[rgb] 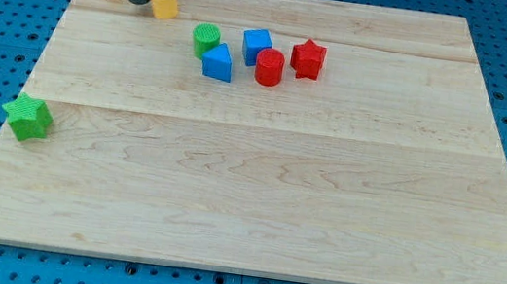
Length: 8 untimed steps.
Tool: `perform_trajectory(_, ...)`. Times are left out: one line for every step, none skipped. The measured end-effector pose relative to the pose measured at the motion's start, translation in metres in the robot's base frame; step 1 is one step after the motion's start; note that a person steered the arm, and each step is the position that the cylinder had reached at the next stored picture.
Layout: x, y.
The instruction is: Slide yellow heart closer to green circle
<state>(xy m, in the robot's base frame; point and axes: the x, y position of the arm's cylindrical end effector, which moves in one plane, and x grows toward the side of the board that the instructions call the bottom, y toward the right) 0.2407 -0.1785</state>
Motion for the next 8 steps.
perform_trajectory(-0.008,0.007)
perform_trajectory(-0.021,0.008)
perform_trajectory(-0.014,0.037)
perform_trajectory(-0.001,0.060)
perform_trajectory(0.000,0.091)
perform_trajectory(-0.006,0.092)
perform_trajectory(-0.012,0.049)
perform_trajectory(0.021,0.054)
